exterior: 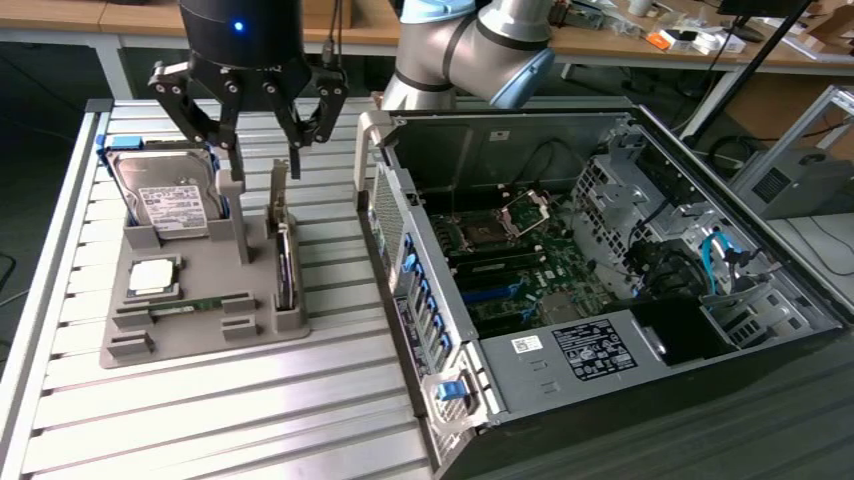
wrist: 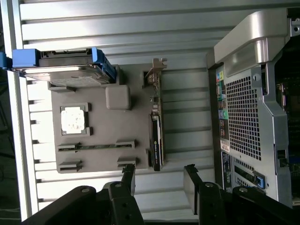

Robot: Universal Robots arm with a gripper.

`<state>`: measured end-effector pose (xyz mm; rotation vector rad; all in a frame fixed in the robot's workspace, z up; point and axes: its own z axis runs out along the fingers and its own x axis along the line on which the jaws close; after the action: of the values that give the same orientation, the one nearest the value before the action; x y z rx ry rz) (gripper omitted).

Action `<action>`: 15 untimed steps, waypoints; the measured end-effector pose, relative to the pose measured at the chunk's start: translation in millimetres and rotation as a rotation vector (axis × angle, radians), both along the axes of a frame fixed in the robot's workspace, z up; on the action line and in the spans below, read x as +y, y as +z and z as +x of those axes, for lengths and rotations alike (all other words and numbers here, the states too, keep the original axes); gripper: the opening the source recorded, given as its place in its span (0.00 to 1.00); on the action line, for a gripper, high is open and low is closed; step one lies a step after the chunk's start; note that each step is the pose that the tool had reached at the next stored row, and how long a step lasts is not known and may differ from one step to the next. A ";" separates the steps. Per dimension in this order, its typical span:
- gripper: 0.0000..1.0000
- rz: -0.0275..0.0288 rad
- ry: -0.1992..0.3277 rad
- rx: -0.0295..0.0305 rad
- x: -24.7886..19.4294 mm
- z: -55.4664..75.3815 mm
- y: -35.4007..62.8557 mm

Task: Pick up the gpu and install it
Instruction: 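Pick up the gpu and move the gpu toward the slot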

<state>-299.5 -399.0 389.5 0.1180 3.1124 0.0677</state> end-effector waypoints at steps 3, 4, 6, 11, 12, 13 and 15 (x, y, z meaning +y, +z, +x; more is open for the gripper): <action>0.54 0.0000 0.000 0.0000 0.0 0.0 -8.4; 0.54 0.0000 0.000 0.0000 0.1 0.1 -10.3; 0.54 0.0000 0.000 0.0001 0.1 0.1 -13.9; 0.54 -0.0002 0.000 0.0002 0.5 0.7 -22.6; 0.54 -0.0002 0.000 0.0002 0.8 1.0 -24.0; 0.54 -0.0001 0.000 0.0002 1.2 1.2 -25.4; 0.54 0.0000 0.000 0.0000 2.0 1.7 -28.2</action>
<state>-297.9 -397.0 361.3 0.1179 3.1124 0.0677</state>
